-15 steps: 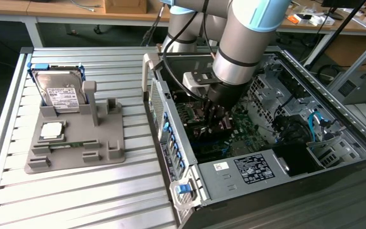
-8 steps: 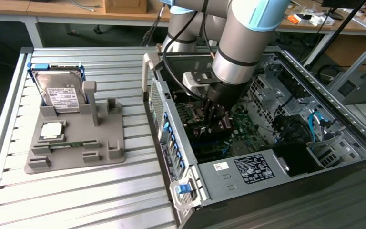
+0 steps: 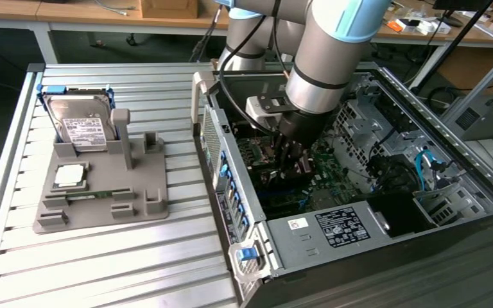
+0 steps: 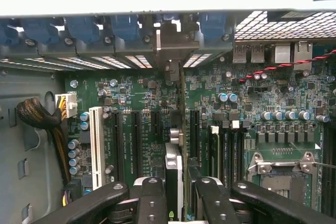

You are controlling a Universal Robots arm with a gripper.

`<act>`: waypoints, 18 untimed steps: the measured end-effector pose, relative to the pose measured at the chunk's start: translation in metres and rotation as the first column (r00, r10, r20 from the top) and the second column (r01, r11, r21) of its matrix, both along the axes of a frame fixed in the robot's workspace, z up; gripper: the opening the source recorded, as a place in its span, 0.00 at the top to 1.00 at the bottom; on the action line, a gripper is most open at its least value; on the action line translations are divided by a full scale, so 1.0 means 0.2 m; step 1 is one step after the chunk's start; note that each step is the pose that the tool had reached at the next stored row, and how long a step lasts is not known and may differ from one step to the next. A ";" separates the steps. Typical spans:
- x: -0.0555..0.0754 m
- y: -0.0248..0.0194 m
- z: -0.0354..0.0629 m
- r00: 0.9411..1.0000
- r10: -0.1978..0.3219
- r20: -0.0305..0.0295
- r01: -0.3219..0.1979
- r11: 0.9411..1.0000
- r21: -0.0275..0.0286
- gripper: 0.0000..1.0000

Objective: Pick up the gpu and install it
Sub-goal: 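Insert the gpu into the slot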

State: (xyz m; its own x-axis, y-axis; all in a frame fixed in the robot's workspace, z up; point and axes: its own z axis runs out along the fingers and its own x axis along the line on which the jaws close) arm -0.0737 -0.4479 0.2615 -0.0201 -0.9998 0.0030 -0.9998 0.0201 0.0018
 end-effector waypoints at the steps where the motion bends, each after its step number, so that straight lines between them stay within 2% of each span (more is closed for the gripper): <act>1: 0.00 0.000 0.002 1.000 0.000 0.000 0.000 1.000 0.000 0.73; 9: 0.00 0.000 0.009 1.000 0.001 0.000 -0.001 1.000 0.000 0.73; 13: 0.00 0.000 0.009 1.000 0.001 0.000 -0.001 1.000 -0.009 0.73; 18: 0.00 0.001 0.009 1.000 0.001 0.000 -0.001 1.000 -0.016 0.73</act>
